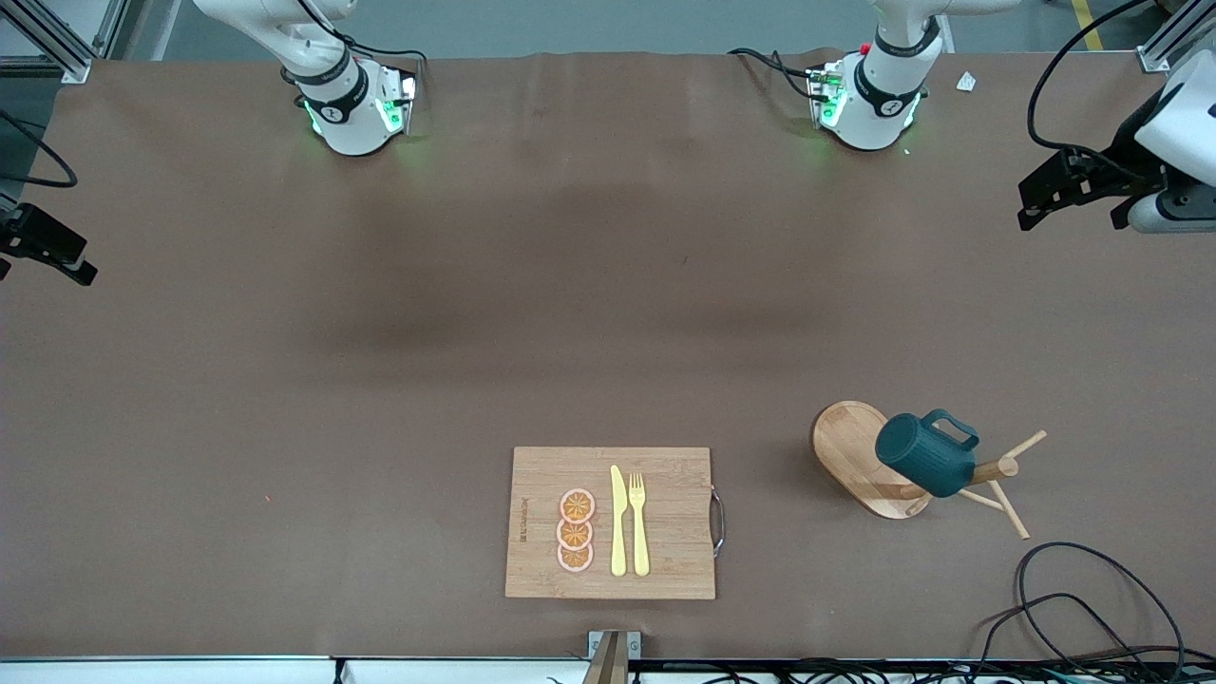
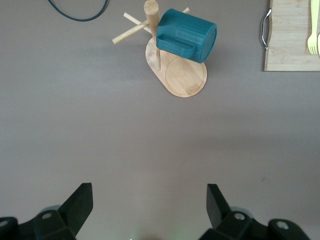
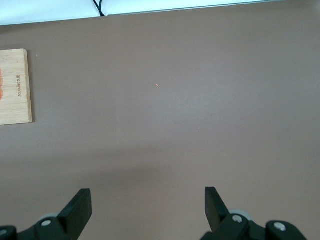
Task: Transfer cup from left to right arm and place
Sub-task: 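Move the left gripper toward the teal mug on the wooden stand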
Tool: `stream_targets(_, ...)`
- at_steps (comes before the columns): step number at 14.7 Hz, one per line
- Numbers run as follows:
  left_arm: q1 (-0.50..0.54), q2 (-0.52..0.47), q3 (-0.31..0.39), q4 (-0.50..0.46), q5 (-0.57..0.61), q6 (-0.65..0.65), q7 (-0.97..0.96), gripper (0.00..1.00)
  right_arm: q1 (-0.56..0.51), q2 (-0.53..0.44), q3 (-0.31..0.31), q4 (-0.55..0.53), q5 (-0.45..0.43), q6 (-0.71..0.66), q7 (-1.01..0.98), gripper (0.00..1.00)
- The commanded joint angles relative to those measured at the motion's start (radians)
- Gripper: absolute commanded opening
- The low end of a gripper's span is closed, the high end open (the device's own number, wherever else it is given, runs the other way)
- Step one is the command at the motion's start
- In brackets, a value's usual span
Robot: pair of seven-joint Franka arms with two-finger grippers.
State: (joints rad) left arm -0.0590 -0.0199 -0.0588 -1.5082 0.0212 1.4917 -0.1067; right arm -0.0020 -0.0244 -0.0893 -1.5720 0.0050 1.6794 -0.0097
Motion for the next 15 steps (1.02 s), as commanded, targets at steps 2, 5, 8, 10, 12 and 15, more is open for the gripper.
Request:
stream_targets(2,0.024,0.064,0.0,0.052,0.009,0.002,-0.049,1.0,-0.026,-0.012,0.019,-0.016,0.001,0.002,-0.016,1.0)
stream_targets(5,0.091,0.104,0.0,0.048,-0.074,0.085,-0.143,1.0,-0.026,-0.012,0.019,-0.016,0.001,0.0,-0.016,1.0)
stream_targets(8,0.2,0.176,0.0,0.033,-0.274,0.168,-0.169,1.0,-0.026,-0.012,0.019,-0.016,0.001,0.002,-0.016,1.0)
stream_targets(10,0.249,0.198,0.0,-0.015,-0.387,0.225,-0.176,1.0,-0.026,-0.012,0.019,-0.016,0.001,0.002,-0.016,1.0)
stream_targets(12,0.275,0.224,0.0,-0.056,-0.501,0.265,-0.217,1.0,-0.026,-0.012,0.019,-0.016,0.0,0.002,-0.016,1.0)
stream_targets(15,0.269,0.261,-0.003,-0.076,-0.541,0.309,-0.376,1.0,-0.026,-0.012,0.019,-0.014,0.001,0.002,-0.016,1.0)
